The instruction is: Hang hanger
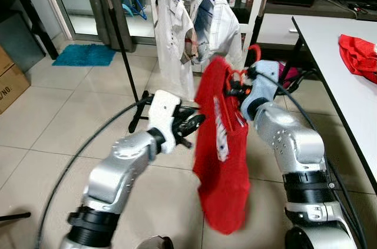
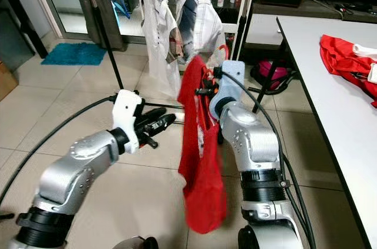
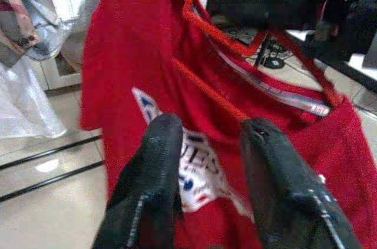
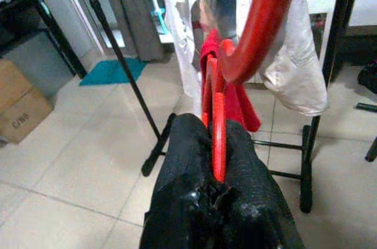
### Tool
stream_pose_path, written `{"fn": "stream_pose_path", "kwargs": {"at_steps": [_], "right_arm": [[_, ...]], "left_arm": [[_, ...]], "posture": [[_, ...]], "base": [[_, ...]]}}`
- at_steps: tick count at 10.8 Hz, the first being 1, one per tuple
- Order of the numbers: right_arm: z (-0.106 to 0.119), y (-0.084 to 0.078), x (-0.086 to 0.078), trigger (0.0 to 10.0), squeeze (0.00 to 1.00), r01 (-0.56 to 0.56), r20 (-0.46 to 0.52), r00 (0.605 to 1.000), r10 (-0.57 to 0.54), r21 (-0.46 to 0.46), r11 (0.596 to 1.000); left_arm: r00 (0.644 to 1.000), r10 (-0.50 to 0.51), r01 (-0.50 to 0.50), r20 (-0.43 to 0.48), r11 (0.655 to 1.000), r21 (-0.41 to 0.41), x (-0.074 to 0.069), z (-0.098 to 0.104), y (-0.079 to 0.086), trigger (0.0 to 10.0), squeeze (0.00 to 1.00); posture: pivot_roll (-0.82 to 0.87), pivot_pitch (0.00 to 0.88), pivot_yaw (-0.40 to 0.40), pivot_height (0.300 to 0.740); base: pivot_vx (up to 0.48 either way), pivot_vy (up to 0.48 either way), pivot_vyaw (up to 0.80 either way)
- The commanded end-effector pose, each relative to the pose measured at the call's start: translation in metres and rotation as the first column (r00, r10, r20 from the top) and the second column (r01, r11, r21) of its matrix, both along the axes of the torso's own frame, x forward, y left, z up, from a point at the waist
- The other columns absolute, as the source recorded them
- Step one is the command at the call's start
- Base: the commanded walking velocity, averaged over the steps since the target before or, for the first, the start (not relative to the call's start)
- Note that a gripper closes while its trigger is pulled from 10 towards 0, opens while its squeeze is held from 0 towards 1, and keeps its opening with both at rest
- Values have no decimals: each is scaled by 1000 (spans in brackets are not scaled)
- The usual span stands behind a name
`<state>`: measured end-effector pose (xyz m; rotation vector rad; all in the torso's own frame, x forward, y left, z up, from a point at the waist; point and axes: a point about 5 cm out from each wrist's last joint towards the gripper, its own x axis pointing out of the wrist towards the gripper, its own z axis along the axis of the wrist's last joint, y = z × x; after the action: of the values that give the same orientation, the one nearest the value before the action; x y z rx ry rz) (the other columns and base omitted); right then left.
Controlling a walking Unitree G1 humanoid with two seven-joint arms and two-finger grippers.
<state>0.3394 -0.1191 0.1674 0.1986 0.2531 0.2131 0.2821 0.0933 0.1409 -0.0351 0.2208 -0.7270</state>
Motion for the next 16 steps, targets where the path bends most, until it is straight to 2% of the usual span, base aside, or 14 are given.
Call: {"fn": "stream_pose_path", "kwargs": {"at_steps": [1, 2, 3, 4, 5, 6, 8, 9, 10, 11, 13, 15, 16], "right_arm": [[15, 4, 4, 10000, 0, -20, 61, 998, 18, 33, 999], [17, 5, 4, 10000, 0, -31, 64, 998, 28, 41, 999], [17, 5, 3, 10000, 0, -49, 65, 997, 47, 29, 998], [16, 4, 0, 10000, 0, -70, 84, 994, 71, -14, 997], [7, 0, -14, 10000, 0, -116, 92, 988, 126, -105, 988], [-2, -5, -27, 10000, 0, -151, 109, 978, 177, -211, 966], [-24, -11, -49, 10000, 0, -156, 46, 985, 166, -181, 971], [-34, -9, -57, 10000, 0, -148, 12, 988, 152, -167, 975], [-39, -9, -56, 10000, 0, -126, -3, 992, 127, -156, 980], [-42, -11, -53, 10000, 0, -99, -10, 995, 99, -148, 984], [-40, -9, -52, 10000, 0, -99, -5, 995, 100, -153, 983], [-42, -13, -52, 10000, 0, -40, 8, 999, 42, -164, 986], [-39, -16, -51, 10000, 0, -24, 34, 999, 32, -208, 978]], "left_arm": [[1000, 9, -10, 20, 999, 31, 0, 1, 5, 10000, 1000], [1000, 18, -20, 24, 999, 43, 0, 0, 7, 10000, 1000], [997, 40, -45, 68, 997, 63, 0, 2, 11, 10000, 1000], [987, 115, -122, 116, 991, 52, 1, 5, 18, 10000, 1000], [940, 321, -323, 112, 947, -9, -2, 8, 44, 10000, 0], [904, 402, -404, 147, 915, -17, -7, 10, 57, 10000, 0], [854, 492, -490, 170, 870, -59, -23, 12, 77, 10000, 0], [821, 548, -548, 160, 835, -48, -33, 8, 87, 10000, 0], [815, 557, -563, 161, 826, -6, -35, 3, 88, 10000, 0], [815, 551, -562, 178, 827, 14, -36, 2, 83, 10000, 0], [836, 522, -533, 168, 846, 25, -36, 0, 75, 10000, 0], [839, 518, -529, 169, 848, 31, -35, -2, 76, 10000, 0], [839, 516, -527, 172, 849, 27, -31, 0, 77, 10000, 0]], "posture": [[-159, 0, 45, 740], [-158, 0, 44, 740], [-157, 0, 39, 740], [-155, 0, 40, 740], [-152, 0, 42, 740], [-142, 0, 37, 740], [-127, 0, 25, 740], [-119, 0, 25, 740], [-108, 0, 21, 740], [-102, 0, 21, 740], [-99, 0, 32, 740], [-107, 0, 34, 740], [-106, 0, 37, 740]], "base": [[0, 0, 0], [0, 0, 0], [0, 0, 0], [0, 0, 0], [0, 0, 0], [0, 0, 0], [169, 0, 400], [424, 0, 800], [442, 0, 800], [450, 0, 800], [454, 0, 800], [469, 0, 0], [480, 0, 0]]}}
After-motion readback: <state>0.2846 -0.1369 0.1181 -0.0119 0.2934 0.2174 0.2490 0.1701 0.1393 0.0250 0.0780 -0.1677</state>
